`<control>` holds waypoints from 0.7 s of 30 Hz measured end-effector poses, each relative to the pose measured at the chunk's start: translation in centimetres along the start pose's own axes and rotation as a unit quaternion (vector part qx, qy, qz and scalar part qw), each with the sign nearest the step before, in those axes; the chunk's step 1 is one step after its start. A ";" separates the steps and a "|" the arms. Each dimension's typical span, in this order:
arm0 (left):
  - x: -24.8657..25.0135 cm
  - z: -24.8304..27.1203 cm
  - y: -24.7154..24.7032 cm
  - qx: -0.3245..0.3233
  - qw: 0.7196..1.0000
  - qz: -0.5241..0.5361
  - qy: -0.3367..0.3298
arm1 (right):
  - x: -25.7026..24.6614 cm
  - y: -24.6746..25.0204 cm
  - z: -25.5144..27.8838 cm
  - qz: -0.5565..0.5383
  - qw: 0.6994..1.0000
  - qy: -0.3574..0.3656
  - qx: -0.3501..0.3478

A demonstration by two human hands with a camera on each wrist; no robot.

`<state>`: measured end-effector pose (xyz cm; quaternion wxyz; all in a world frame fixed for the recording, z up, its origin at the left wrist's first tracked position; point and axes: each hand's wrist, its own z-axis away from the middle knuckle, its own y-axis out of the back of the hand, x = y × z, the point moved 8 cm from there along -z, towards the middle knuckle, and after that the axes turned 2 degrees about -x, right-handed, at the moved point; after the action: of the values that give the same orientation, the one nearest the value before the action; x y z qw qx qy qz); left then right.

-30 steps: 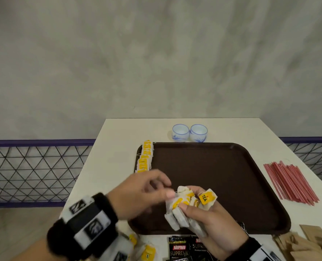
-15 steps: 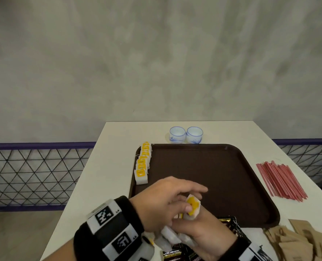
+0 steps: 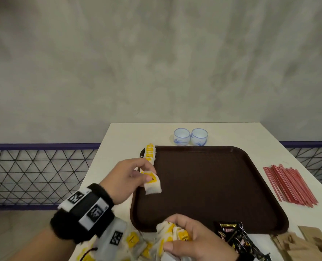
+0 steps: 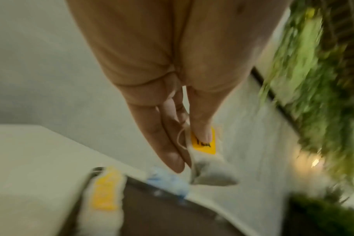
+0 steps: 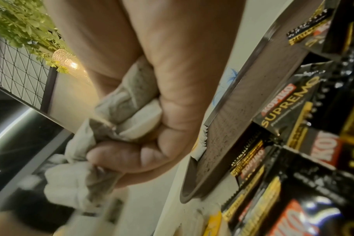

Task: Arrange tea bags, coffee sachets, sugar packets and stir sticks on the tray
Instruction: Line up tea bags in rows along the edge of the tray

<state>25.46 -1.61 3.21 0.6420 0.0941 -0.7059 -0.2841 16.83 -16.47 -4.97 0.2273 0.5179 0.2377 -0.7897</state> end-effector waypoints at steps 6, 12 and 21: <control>-8.1 -4.4 -1.2 -0.039 0.976 -0.183 0.111 | 0.1 1.1 0.3 0.033 0.999 -0.003 0.026; -9.5 -6.6 -1.1 -0.002 0.972 -0.204 0.114 | 0.5 2.6 0.6 0.031 0.999 -0.016 0.042; -6.2 -3.9 1.6 0.093 0.981 -0.159 0.064 | 1.0 2.8 -0.1 -0.085 0.994 0.020 0.062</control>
<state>30.59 1.66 -1.22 0.6210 0.2827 -0.6624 -0.3093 18.23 -18.72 -6.29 0.1218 0.5244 0.2358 -0.8090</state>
